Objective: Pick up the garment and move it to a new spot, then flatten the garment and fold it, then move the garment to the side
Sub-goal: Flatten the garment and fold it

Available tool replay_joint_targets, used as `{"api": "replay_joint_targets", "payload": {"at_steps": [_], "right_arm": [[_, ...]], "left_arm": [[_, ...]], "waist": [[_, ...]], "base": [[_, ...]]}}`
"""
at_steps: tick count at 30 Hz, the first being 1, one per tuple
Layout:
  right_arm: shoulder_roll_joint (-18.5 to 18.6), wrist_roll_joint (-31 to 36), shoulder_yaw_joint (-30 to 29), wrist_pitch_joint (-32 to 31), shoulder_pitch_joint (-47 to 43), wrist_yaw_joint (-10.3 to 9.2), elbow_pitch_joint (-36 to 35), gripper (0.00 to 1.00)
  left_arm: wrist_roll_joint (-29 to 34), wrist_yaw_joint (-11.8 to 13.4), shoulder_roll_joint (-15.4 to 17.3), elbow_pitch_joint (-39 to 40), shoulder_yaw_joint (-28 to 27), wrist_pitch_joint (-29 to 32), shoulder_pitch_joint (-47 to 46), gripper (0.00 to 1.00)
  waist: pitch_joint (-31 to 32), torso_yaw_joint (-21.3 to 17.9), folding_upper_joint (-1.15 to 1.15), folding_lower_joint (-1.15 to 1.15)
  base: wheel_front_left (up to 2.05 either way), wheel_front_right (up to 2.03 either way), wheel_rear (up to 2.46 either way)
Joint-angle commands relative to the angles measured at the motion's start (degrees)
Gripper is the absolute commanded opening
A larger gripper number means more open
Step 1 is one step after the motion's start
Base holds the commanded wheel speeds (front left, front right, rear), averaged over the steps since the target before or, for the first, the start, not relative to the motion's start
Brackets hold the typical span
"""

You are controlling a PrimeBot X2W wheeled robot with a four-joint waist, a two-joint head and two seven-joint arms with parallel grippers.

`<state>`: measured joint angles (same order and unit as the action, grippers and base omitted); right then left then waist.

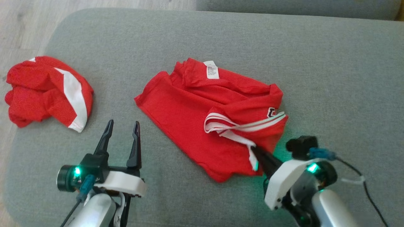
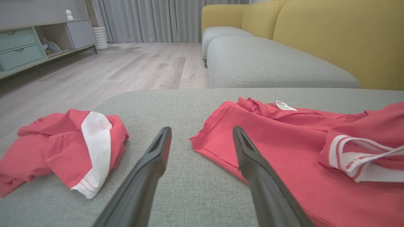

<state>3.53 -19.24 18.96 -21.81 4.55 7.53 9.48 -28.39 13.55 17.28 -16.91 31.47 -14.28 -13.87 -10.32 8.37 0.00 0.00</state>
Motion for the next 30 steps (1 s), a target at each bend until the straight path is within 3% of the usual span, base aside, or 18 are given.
{"api": "replay_joint_targets", "payload": {"at_steps": [1, 6, 11, 15, 20, 21, 22, 26, 30], "right_arm": [[-0.24, -0.28, 0.36, 1.28, 1.89, -0.04, -3.11, 0.0], [-0.41, -0.54, -6.32, 3.82, 1.78, -0.04, -8.42, 0.0], [-0.6, -0.75, -18.93, 4.84, 0.23, -0.04, -10.13, 0.0], [-0.63, -3.98, -29.6, 5.1, -2.69, -0.04, -7.07, 0.0], [-0.64, -8.84, -36.72, 6.02, -6.28, -0.04, -0.79, 0.0], [-0.64, -8.95, -37.55, 6.82, -6.73, -0.04, 0.19, 0.34], [-0.64, -9.02, -38.13, 7.52, -7.06, -0.04, 1.05, 1.0], [-0.65, -8.76, -38.13, 12.25, -6.94, -0.04, 0.81, 1.0], [-0.65, -3.93, -36.01, 18.32, -6.44, -0.04, -5.21, 1.0]], "left_arm": [[0.5, -0.09, 0.73, 1.1, -2.47, -0.71, -1.95, 1.0], [1.25, -0.5, 0.6, 0.98, -3.5, -0.72, -1.66, 1.0], [1.65, -0.85, 0.45, 0.9, -3.95, -0.72, -1.22, 1.0], [1.81, -1.13, 0.38, 0.76, -4.08, -0.72, -0.84, 1.0], [1.81, -1.28, 0.43, 0.68, -4.28, -0.72, -0.34, 1.0], [1.8, -1.3, 0.48, 0.66, -4.35, -0.72, -0.28, 1.0], [1.78, -1.31, 0.53, 0.65, -4.42, -0.72, -0.2, 1.0], [1.75, -1.23, 0.78, 0.62, -4.57, -0.72, 0.14, 1.0], [1.73, -1.1, 1.07, 0.63, -4.56, -0.72, 0.45, 1.0]], "waist": [[0.09, -0.25, 0.0, 0.0], [0.51, -1.49, 0.0, 0.0], [1.02, -2.27, 0.0, 0.0], [1.56, -2.48, 0.0, 0.0], [1.86, -2.91, 0.0, 0.0], [1.89, -3.03, 0.0, 0.0], [1.94, -3.17, 0.0, 0.0], [2.12, -3.8, 0.0, 0.0], [2.51, -4.38, 0.0, 0.0]], "base": [[0.0, 0.0, 0.0], [0.0, 0.0, 0.0], [0.0, 0.0, 0.0], [0.0, 0.0, 0.0], [0.0, 0.0, 0.0], [0.0, 0.0, 0.0], [0.0, 0.0, 0.0], [0.0, 0.0, 0.0], [0.0, 0.0, 0.0]]}}
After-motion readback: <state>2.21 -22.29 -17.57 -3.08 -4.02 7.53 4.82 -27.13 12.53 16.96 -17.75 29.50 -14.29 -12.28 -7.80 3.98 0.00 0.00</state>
